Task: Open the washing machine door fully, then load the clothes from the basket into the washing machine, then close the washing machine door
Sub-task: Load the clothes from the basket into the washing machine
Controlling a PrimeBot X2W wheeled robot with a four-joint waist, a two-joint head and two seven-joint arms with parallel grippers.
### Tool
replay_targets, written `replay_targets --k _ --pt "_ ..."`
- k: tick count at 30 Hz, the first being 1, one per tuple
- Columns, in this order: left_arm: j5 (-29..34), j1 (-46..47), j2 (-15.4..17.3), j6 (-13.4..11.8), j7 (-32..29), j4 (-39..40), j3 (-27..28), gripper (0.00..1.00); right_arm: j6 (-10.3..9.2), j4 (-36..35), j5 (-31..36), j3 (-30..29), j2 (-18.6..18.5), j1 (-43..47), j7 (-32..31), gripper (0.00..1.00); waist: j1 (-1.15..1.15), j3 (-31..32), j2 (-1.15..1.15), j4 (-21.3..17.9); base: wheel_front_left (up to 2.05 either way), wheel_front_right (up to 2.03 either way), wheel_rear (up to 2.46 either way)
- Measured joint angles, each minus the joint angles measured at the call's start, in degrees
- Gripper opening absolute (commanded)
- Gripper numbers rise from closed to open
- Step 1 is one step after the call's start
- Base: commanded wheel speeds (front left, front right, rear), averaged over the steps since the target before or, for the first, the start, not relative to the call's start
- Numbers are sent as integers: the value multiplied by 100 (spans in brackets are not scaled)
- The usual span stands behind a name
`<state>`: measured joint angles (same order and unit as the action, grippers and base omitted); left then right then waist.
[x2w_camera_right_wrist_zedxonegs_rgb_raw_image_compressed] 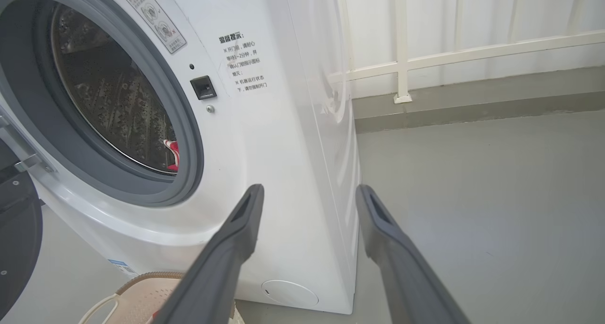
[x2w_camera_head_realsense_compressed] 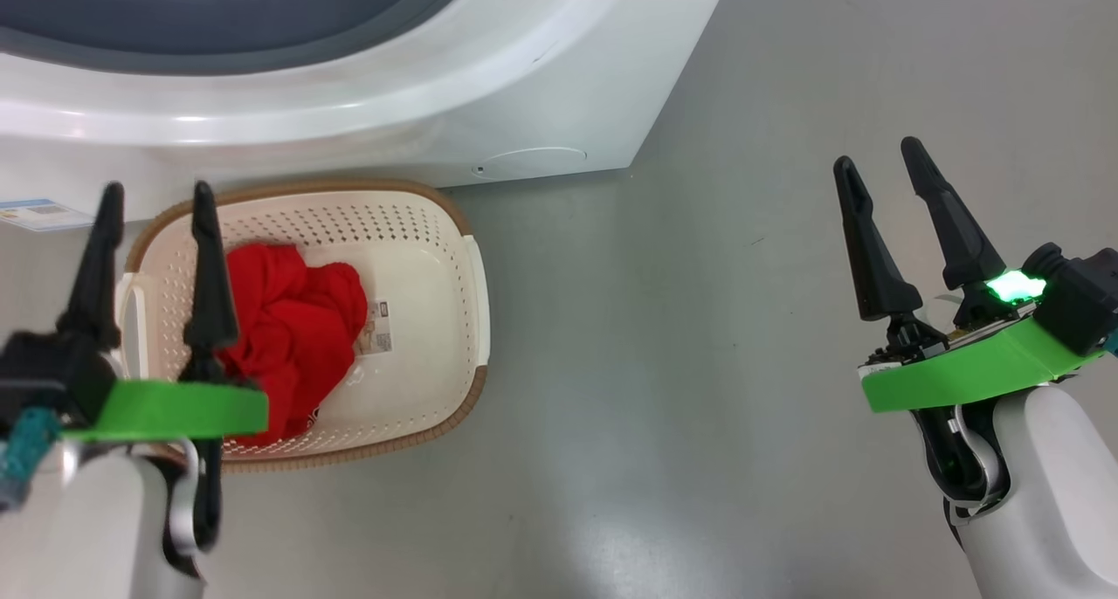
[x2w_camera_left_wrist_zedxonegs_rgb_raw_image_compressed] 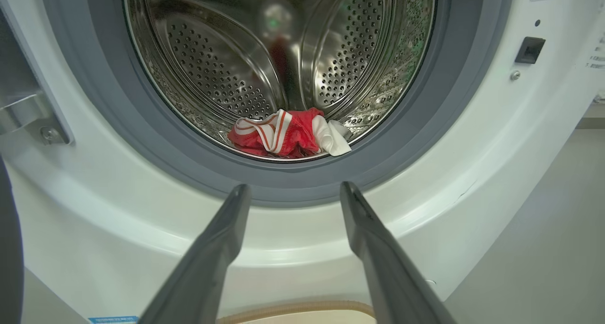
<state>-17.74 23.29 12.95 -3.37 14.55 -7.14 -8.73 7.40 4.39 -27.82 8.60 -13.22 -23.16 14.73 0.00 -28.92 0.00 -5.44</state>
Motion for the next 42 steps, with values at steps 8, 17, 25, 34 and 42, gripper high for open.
replay_targets --k 8,17,25,34,42 --pt "213 -699 -382 113 0 423 333 100 0 -45 0 -46 -34 2 0 100 0 -64 0 31 0 0 0" --pt "463 -867 -744 391 -1 406 634 100 0 -38 0 -43 -35 2 1 100 0 -78 0 36 0 0 0" --pt "612 -867 -886 566 -1 394 834 100 0 -29 0 -43 -35 2 1 100 0 -43 0 24 0 0 0" --pt "764 -867 -957 665 -1 320 923 100 0 -9 0 -23 -35 3 1 100 0 -23 0 2 0 0 0" --pt "800 -860 -998 725 -1 -35 975 100 0 3 0 10 -35 89 0 100 0 -75 0 -24 0 0 0"
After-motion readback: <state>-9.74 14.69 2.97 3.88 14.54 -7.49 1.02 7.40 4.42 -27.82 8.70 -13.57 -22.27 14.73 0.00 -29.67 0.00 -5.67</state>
